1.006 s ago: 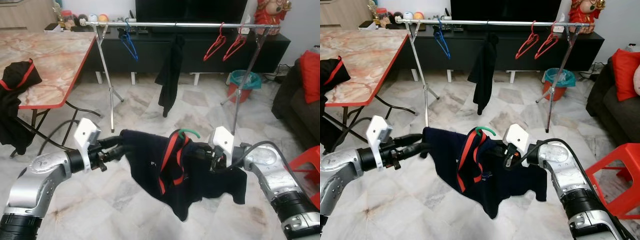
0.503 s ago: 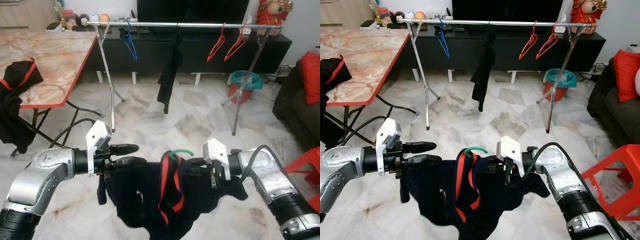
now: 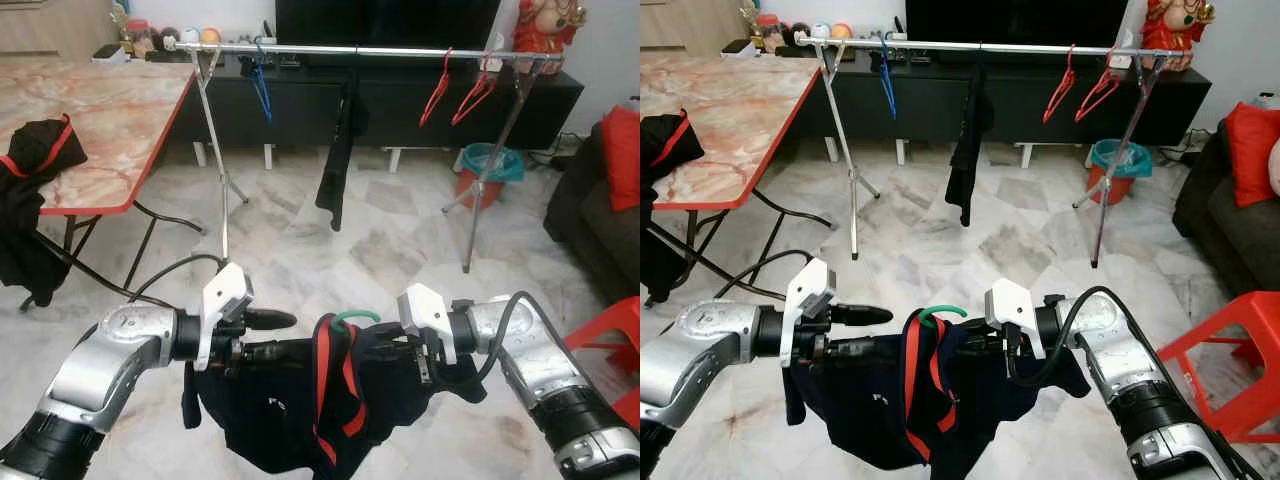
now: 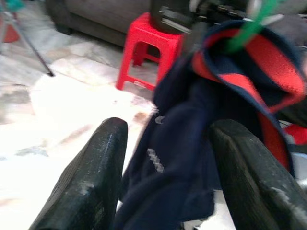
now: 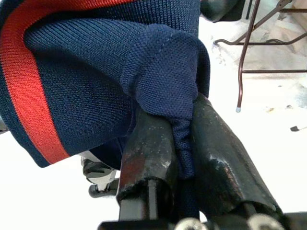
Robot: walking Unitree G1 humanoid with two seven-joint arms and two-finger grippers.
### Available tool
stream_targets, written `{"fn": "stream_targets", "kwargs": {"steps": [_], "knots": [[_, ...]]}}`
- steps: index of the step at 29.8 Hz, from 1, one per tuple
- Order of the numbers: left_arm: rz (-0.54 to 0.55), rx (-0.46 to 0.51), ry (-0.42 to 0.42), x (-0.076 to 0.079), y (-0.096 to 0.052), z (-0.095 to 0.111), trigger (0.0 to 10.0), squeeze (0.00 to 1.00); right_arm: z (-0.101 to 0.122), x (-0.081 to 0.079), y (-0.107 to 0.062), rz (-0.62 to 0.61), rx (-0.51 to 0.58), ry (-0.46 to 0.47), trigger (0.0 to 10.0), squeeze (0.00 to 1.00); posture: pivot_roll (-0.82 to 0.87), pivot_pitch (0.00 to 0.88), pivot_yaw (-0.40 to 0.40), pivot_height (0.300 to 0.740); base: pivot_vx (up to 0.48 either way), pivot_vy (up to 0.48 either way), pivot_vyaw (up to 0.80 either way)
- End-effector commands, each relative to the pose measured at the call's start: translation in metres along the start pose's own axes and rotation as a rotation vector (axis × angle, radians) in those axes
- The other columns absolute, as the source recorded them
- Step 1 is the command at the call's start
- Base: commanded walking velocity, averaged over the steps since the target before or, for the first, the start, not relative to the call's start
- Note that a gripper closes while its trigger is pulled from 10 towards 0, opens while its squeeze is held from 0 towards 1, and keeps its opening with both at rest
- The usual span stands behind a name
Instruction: Hang hanger
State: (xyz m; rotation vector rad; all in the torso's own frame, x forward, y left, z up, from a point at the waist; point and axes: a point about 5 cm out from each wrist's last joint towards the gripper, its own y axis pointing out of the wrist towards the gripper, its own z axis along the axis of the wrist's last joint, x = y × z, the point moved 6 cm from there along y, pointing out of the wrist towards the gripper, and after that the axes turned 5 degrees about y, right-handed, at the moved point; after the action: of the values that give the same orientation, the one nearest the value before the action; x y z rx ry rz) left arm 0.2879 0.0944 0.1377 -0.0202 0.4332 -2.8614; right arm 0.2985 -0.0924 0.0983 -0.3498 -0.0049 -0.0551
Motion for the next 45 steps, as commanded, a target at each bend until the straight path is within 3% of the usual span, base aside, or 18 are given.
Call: {"fn": "stream_targets", "kwargs": {"steps": [1,4,9,10,11,18,19,38,39,41,45], "knots": [[0.031,0.01,0.026,-0.007,-0.002,0.006,10.0,0.0,0.013,0.0,0.001,0.012,0.028,-0.048,10.0,0.0,0.01,0.0,-0.053,0.74,0.0,0.0,0.0],[0.007,0.014,0.018,-0.004,-0.004,0.006,10.0,0.0,0.014,0.0,0.001,0.015,0.029,-0.049,10.0,0.0,0.01,0.0,-0.054,0.74,0.0,0.0,0.0],[-0.116,0.014,-0.007,0.017,0.001,0.004,10.0,0.0,0.015,0.001,0.004,0.015,0.027,-0.056,10.0,0.0,0.01,0.0,-0.054,0.74,0.0,0.0,0.0],[-0.124,0.013,-0.01,0.017,0.004,0.004,10.0,0.63,0.016,0.002,0.005,0.014,0.024,-0.058,10.0,0.0,0.01,0.0,-0.056,0.74,0.0,0.0,0.0],[-0.123,0.012,-0.014,0.017,0.006,0.003,10.0,1.0,0.016,0.002,0.006,0.016,0.024,-0.06,10.0,0.0,0.01,0.0,-0.056,0.74,0.0,0.0,0.0],[-0.072,-0.018,0.018,0.008,0.017,-0.003,10.0,1.0,0.024,-0.002,0.011,0.042,0.043,-0.079,10.0,0.0,0.01,0.0,-0.054,0.74,0.0,0.0,0.0],[-0.08,-0.03,0.027,0.01,0.019,-0.005,10.0,0.0,0.025,-0.003,0.013,0.051,0.043,-0.084,10.0,0.0,0.0,0.0,-0.054,0.74,0.0,0.0,0.0],[-0.15,-0.047,0.008,0.021,0.025,-0.008,10.0,0.0,0.032,-0.002,0.021,0.057,0.051,-0.099,10.0,0.0,0.01,0.0,-0.054,0.74,0.0,0.0,0.0],[-0.147,-0.047,0.008,0.021,0.025,-0.008,7.7,0.0,0.031,-0.002,0.021,0.056,0.05,-0.098,10.0,0.0,0.01,0.0,-0.054,0.74,0.0,0.0,0.0],[-0.144,-0.049,0.007,0.021,0.026,-0.009,0.0,0.0,0.031,-0.002,0.021,0.056,0.049,-0.097,10.0,0.0,0.01,0.0,-0.054,0.74,0.0,0.0,0.0],[-0.157,-0.052,0.002,0.023,0.027,-0.01,0.0,0.0,0.031,-0.001,0.021,0.051,0.049,-0.096,10.0,0.0,0.0,0.0,-0.055,0.74,0.0,0.0,0.0]]}}
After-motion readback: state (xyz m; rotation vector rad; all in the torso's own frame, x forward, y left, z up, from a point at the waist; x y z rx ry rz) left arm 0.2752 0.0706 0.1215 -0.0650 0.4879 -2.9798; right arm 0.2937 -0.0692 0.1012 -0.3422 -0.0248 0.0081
